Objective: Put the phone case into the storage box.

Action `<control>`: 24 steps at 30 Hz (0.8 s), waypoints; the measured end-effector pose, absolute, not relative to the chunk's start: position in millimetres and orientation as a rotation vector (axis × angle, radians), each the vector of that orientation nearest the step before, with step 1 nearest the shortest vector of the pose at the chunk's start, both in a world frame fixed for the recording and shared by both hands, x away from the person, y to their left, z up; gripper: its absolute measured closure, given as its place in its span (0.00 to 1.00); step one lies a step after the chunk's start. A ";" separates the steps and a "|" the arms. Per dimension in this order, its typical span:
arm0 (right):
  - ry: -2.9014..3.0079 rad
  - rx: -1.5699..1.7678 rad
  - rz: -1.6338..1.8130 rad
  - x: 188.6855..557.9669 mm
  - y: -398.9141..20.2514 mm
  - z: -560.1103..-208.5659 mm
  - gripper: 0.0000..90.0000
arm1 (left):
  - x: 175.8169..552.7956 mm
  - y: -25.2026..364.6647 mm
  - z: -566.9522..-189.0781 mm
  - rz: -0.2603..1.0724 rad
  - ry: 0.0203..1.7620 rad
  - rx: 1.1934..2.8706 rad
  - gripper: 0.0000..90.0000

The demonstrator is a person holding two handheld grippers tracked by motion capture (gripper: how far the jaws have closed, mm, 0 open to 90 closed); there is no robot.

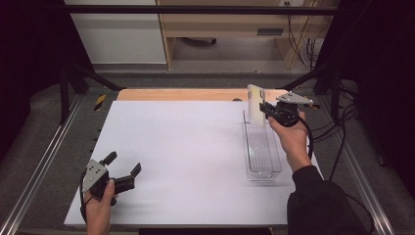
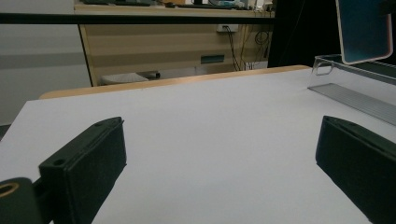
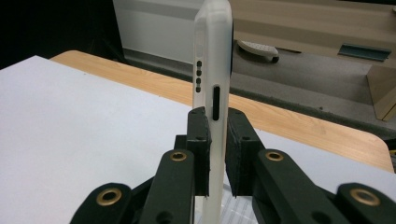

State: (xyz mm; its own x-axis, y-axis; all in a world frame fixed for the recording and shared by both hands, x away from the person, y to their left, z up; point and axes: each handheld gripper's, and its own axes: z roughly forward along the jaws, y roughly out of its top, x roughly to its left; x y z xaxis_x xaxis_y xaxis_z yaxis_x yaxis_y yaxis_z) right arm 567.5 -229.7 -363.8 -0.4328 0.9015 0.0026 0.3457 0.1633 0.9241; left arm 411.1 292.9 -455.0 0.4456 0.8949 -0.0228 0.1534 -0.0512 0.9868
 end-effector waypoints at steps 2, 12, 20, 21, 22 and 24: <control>1.874 1.188 1.246 567.8 -227.7 -366.1 0.91 | 411.3 293.0 -455.1 0.788 0.963 1.521 0.02; 1.861 1.251 1.214 575.9 -223.5 -377.6 0.91 | 411.1 292.6 -454.8 0.789 0.958 1.516 0.02; 1.843 1.302 1.222 584.5 -222.9 -387.7 0.91 | 410.9 292.8 -454.4 0.793 0.950 1.515 0.02; 1.842 1.310 1.223 585.2 -223.1 -388.8 0.91 | 410.9 292.8 -454.4 0.793 0.950 1.513 0.02; 1.840 1.314 1.221 585.8 -223.1 -389.8 0.91 | 410.9 292.8 -454.5 0.792 0.952 1.513 0.02; 1.841 1.320 1.222 586.5 -223.2 -391.3 0.91 | 411.2 292.7 -454.6 0.791 0.953 1.515 0.02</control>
State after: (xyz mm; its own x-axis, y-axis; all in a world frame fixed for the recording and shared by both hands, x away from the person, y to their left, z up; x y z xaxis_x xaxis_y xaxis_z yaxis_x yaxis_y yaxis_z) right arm 586.5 -223.2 -391.3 -0.3588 0.9312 0.0643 0.4209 0.0999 0.9016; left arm 411.2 292.7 -454.6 0.4488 0.8934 -0.0204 0.1443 -0.0499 0.9883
